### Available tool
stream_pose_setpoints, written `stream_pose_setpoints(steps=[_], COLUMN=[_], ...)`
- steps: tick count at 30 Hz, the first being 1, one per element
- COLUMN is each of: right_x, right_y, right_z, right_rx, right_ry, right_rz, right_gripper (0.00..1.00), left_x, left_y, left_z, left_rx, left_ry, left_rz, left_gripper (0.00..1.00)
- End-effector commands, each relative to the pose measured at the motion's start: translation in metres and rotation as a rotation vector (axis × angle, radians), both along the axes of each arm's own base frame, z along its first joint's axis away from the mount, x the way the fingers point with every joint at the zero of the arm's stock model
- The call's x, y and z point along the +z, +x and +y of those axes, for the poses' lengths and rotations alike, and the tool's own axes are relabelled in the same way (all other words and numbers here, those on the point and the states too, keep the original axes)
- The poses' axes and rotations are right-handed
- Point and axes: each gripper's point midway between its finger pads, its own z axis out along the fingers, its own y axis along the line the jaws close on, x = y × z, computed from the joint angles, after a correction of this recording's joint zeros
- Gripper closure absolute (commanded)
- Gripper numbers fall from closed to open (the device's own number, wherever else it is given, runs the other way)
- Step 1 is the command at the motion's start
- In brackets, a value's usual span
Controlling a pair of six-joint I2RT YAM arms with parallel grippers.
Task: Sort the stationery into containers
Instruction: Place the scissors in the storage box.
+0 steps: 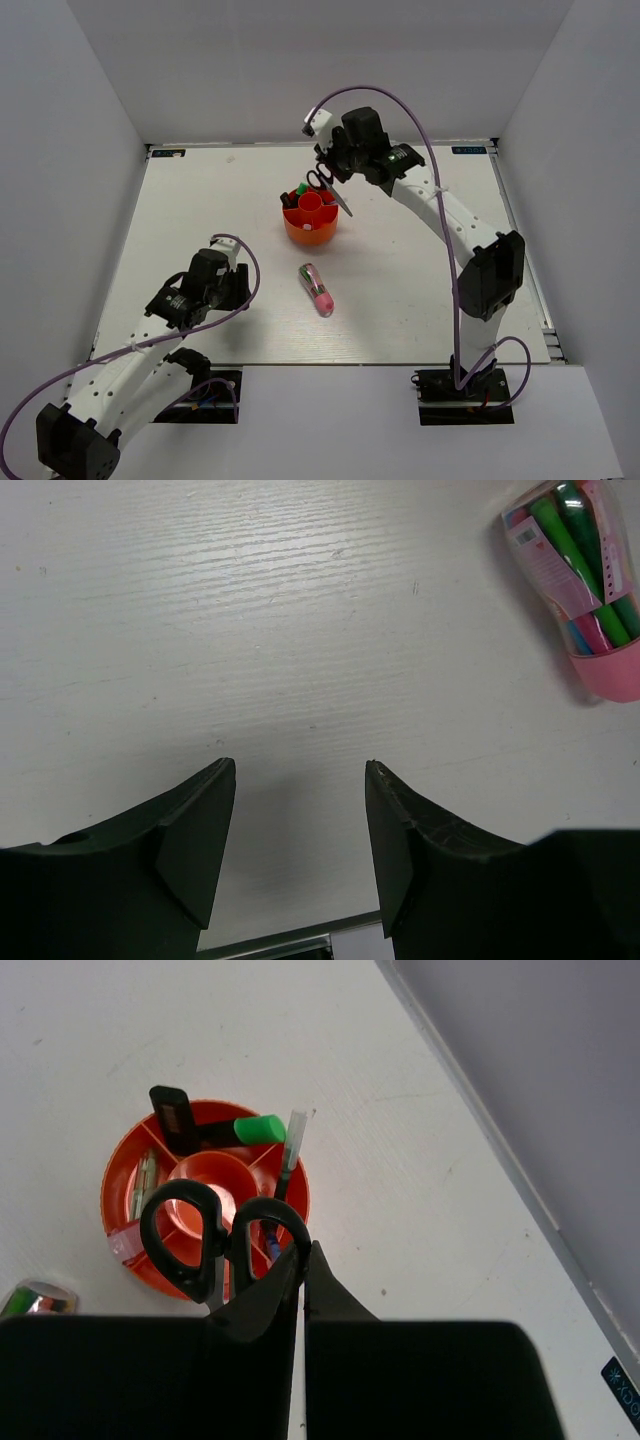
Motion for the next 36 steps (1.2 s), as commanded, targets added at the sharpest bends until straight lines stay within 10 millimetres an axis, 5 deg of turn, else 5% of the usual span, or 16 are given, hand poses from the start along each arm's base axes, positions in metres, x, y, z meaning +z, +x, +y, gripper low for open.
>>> stream_pose_setpoints(steps=[1, 7, 25, 36], right_x=[0.044, 0.063, 0.062, 0.059], right_y=[0.017, 0.03, 0.036, 0.034], right_z=[0.017, 0.036, 0.078, 0.079], right_rx=[0.009, 0.0, 0.058, 0.047], right_ry=[0.082, 0.157, 0.239, 0.266], right_rz=[-0.156, -0.199, -0.21, -0.165], right_gripper=[1.0, 1.0, 1.0, 1.0], left_x=[0.001, 0.0, 0.002, 0.002], left_y=[0.001, 0.001, 0.001, 0.001], left_z=[0.004, 0.003, 0.003, 0.002], left_rx=[0.005, 0.0, -0.004, -0.009], left_ry=[0.02, 0.024, 0.018, 0.018], left_rz=[-0.003, -0.001, -0.005, -0.003], left_gripper=[0.35, 0.35, 0.35, 0.35])
